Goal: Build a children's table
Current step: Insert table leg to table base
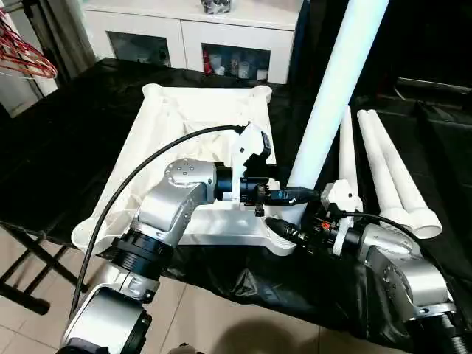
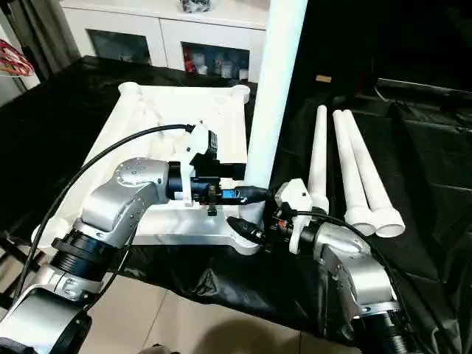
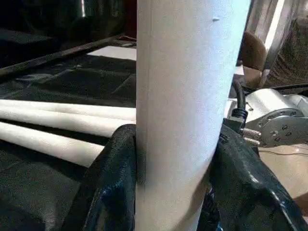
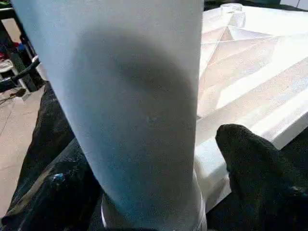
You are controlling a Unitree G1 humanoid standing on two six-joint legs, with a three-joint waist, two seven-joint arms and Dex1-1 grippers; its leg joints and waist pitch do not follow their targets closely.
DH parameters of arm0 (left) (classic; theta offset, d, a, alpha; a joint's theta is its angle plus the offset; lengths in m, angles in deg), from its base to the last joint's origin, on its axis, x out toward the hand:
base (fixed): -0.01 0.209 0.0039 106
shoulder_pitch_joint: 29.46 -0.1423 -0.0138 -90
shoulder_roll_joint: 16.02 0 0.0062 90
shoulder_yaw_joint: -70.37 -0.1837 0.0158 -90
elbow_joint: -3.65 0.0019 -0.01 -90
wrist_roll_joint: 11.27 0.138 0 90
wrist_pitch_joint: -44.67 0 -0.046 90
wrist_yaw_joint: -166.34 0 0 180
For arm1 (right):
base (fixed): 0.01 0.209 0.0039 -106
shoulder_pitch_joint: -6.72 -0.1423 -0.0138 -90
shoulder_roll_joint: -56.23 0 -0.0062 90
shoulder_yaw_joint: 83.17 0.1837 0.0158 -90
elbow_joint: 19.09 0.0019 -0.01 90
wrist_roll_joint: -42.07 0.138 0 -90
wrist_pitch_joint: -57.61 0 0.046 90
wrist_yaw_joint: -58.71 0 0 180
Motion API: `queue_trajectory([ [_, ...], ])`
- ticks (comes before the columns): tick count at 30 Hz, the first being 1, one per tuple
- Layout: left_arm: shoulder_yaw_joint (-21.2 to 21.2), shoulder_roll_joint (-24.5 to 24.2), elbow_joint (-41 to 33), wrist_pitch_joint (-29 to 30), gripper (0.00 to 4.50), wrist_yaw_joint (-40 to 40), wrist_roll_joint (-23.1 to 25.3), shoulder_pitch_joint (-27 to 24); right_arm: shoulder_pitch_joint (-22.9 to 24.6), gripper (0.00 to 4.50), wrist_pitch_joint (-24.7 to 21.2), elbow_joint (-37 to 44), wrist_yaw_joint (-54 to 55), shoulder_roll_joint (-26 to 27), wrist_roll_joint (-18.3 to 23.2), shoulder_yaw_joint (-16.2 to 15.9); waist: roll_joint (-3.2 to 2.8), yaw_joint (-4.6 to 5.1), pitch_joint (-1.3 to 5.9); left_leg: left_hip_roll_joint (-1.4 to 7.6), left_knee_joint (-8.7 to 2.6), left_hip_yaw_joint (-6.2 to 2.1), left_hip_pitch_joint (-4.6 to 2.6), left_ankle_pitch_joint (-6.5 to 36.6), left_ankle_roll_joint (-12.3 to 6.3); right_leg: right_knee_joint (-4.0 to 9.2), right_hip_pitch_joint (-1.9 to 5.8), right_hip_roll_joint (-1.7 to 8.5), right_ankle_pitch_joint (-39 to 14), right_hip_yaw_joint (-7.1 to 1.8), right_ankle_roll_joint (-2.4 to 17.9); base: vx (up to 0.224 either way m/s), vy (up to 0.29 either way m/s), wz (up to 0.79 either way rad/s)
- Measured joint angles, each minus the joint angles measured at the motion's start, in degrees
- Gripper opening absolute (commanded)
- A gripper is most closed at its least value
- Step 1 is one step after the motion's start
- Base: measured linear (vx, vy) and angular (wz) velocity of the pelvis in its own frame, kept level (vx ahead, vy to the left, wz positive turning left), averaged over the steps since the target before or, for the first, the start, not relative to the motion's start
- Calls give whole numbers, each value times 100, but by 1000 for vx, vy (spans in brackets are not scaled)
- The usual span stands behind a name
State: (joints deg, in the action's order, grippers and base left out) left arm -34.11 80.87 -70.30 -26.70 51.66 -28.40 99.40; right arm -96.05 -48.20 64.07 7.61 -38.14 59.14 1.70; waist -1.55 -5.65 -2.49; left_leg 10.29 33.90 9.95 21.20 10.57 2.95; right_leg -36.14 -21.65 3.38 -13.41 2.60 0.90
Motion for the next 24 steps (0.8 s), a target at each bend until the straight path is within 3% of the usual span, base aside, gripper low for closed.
queue_trajectory([
  [9,-8,0,32,-33,189,26,1,13,2,384,-33,-8,52,-72,-203,-189,-4,3,1,0,0,0,0,0,0,1,0,0,0,0,0,0,0,0],
  [12,-11,0,45,-36,189,33,1,23,1,344,-35,-22,69,-71,-222,-228,-5,2,1,0,0,0,0,1,1,1,0,0,0,0,0,0,0,0],
  [24,-43,-19,63,-49,189,53,7,46,0,262,-39,-22,57,-66,-218,-303,-5,4,1,0,0,0,-2,1,2,1,3,0,0,-1,-1,0,0,0],
])
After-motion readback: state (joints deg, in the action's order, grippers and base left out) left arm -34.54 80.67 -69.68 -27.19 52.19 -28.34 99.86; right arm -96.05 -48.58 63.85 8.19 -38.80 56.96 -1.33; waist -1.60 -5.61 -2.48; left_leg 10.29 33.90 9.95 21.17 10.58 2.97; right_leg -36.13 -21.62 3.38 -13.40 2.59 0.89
